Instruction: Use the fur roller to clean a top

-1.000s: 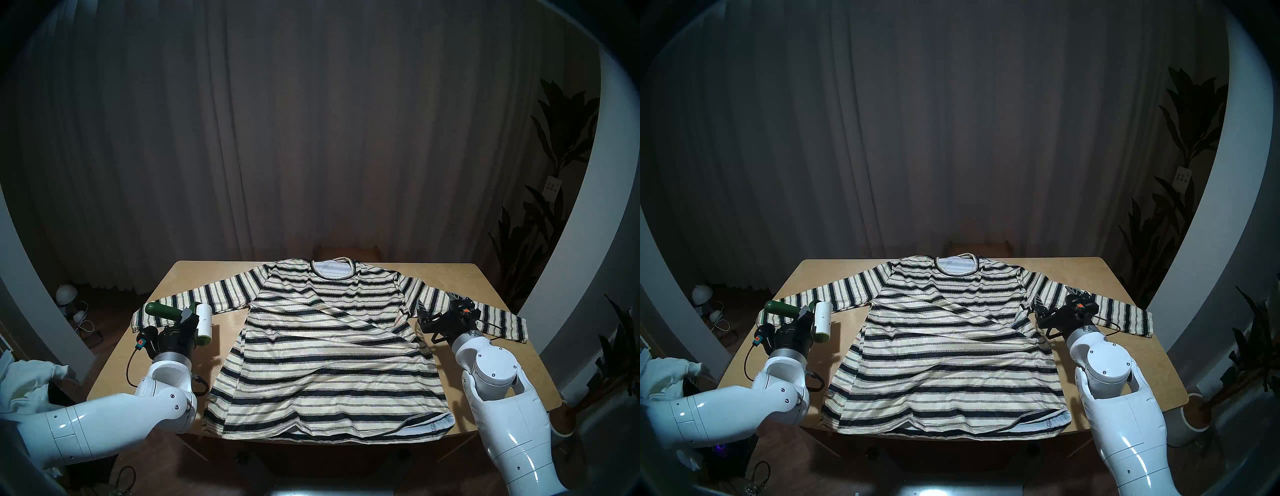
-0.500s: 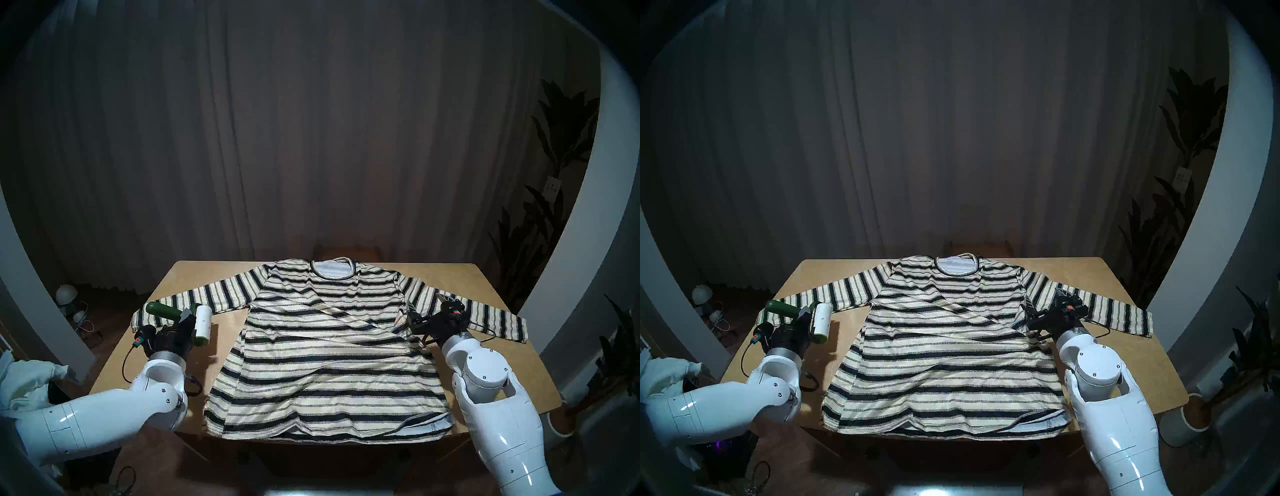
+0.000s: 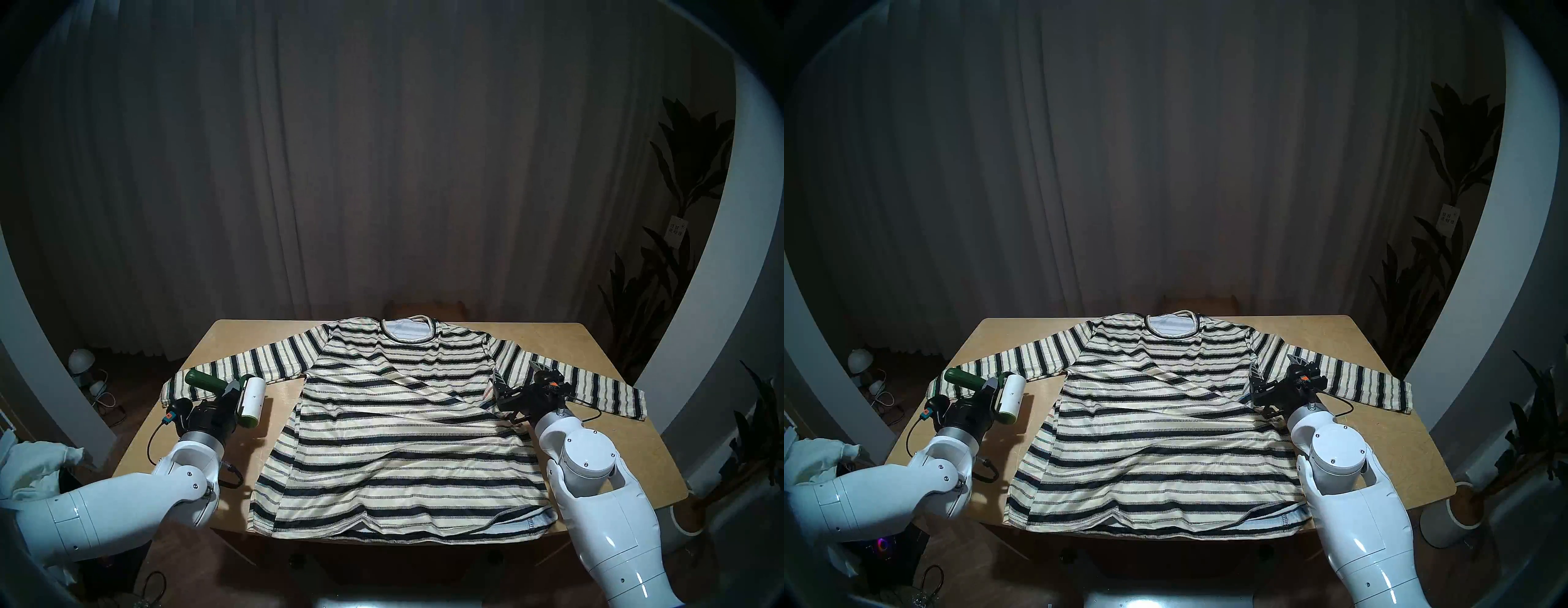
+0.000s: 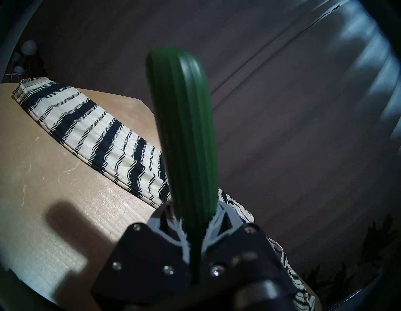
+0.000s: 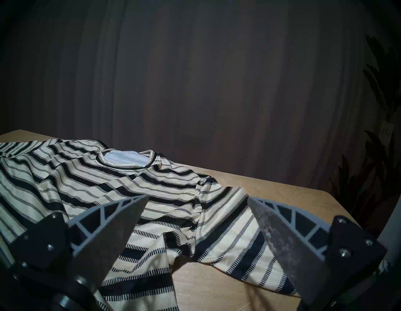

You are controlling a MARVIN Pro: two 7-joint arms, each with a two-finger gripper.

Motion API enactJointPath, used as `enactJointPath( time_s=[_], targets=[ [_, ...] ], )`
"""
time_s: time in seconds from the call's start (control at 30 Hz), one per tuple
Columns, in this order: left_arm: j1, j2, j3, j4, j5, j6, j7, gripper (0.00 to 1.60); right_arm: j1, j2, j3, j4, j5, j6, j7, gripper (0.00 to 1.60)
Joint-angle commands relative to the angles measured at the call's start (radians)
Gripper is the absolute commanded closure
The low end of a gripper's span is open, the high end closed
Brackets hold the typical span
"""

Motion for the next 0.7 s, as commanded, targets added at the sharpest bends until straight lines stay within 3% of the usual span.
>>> enactJointPath(
  time_s=[0.0,0.67],
  targets=[
    [0.011,-0.001,-0.023,0.007,-0.047,0.031,-0.097,1.60,0.012,-0.003,-0.011,-0.034,-0.009,-0.002,-0.005,0.00],
    [0.047,-0.049,-0.098,0.106,-0.270,0.132,-0.333,1.60,0.042,-0.013,-0.034,-0.065,-0.029,0.001,-0.047,0.00]
  ],
)
